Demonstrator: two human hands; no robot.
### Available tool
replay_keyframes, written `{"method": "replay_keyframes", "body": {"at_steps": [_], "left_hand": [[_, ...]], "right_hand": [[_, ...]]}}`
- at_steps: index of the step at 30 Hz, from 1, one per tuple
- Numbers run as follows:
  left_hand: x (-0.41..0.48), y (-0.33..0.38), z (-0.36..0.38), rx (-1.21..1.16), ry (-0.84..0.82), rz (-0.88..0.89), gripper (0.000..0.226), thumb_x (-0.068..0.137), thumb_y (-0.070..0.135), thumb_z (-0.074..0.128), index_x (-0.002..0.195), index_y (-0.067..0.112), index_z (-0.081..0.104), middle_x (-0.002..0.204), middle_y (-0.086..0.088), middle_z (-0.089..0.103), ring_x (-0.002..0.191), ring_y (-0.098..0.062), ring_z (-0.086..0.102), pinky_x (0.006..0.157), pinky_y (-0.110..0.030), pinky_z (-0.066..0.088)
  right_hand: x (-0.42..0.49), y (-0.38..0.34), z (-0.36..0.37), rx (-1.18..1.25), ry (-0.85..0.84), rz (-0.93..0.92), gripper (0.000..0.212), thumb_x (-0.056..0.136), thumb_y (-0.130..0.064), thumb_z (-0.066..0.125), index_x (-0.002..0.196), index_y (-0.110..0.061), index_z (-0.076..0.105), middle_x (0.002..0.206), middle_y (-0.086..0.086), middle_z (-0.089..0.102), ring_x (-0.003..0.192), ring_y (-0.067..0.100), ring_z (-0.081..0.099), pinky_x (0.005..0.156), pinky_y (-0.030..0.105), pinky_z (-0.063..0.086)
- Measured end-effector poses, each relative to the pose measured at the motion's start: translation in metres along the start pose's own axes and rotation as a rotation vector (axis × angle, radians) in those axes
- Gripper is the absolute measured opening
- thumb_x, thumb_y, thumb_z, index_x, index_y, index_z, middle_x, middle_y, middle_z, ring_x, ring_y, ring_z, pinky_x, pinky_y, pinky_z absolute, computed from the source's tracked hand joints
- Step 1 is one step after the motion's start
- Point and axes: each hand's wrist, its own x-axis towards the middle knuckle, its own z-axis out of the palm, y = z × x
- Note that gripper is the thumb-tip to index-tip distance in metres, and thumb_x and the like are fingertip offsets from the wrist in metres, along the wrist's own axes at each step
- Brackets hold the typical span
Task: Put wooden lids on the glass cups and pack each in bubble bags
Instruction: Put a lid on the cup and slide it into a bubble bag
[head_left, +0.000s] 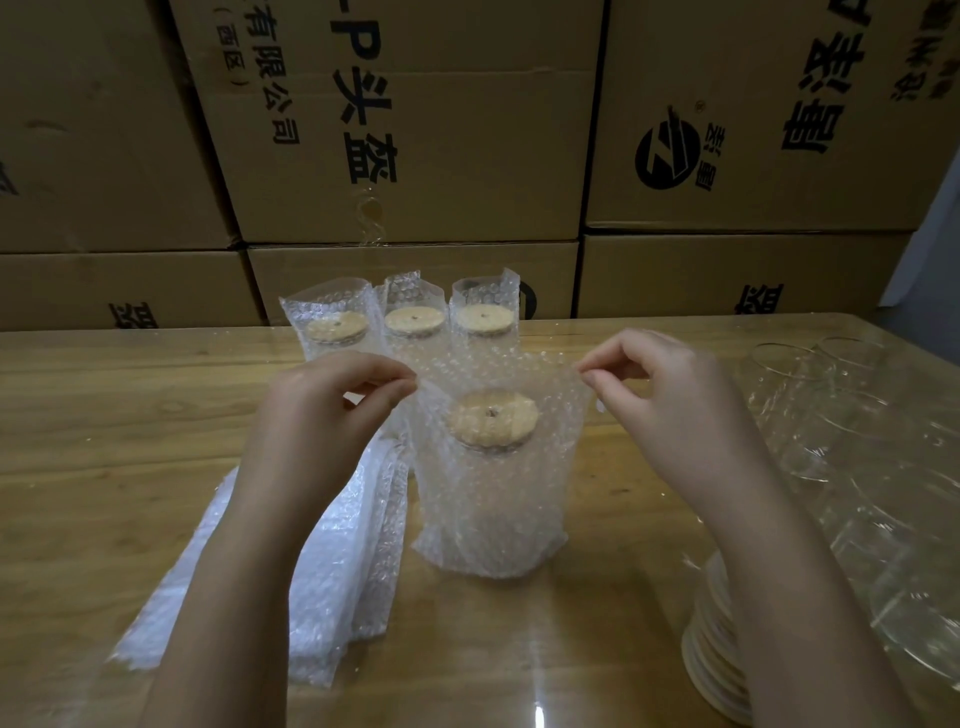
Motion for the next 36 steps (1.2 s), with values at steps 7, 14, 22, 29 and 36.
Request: {"method": "replay_keyframes", "body": {"at_steps": [7,14,22,29,36], "left_hand": [[0.0,-0.004,0.003,-0.065,-0.02,-0.016,0.022,0.082,0.019,0.073,0.083,0.04,0.067,0.075,0.021,0.068,0.076,0.002,0.063,0.065,-0.012,0.048],[0.0,-0.021,0.011,-0.591,-0.178,-0.292,0.064,0.067,0.034,0.08,0.126,0.03,0.054,0.092,0.006,0.069,0.088,-0.013,0.067,0.07,-0.022,0.055],[-0.023,-0.037,0.057,-0.609,-0.751,-0.364,0.115,0.05,0.036,0.089,0.147,0.027,0.027,0.139,0.006,0.053,0.126,-0.009,0.052,0.105,-0.036,0.044],[-0.031,-0.052,0.079,-0.821,-0.581,-0.399,0.076,0.06,0.032,0.085,0.127,0.019,0.054,0.117,0.002,0.07,0.11,-0.014,0.065,0.081,-0.018,0.051],[-0.036,-0.055,0.099,-0.985,-0.312,-0.503,0.068,0.058,0.035,0.083,0.117,0.011,0.061,0.109,-0.01,0.072,0.106,-0.025,0.067,0.082,-0.026,0.053]], "right_hand": [[0.0,0.0,0.003,-0.041,0.019,-0.01,0.009,0.09,-0.014,0.063,0.092,-0.021,0.068,0.089,-0.013,0.064,0.082,0.005,0.061,0.072,0.031,0.055],[0.001,0.001,0.005,0.076,-0.003,0.077,0.017,0.091,-0.026,0.063,0.106,-0.03,0.056,0.083,-0.019,0.059,0.079,-0.001,0.059,0.071,0.03,0.054],[-0.003,0.006,0.014,0.29,-0.576,0.288,0.132,0.035,-0.089,0.063,0.144,-0.054,0.0,0.138,-0.022,0.039,0.12,0.005,0.047,0.093,0.033,0.044],[-0.003,0.015,0.038,0.388,-0.618,0.279,0.097,0.037,-0.077,0.072,0.126,-0.055,0.039,0.109,-0.036,0.052,0.102,-0.009,0.054,0.084,0.02,0.048],[-0.007,0.014,0.074,0.438,-0.455,0.349,0.092,0.049,-0.073,0.072,0.128,-0.04,0.037,0.119,-0.024,0.051,0.114,0.003,0.051,0.088,0.023,0.043]]}}
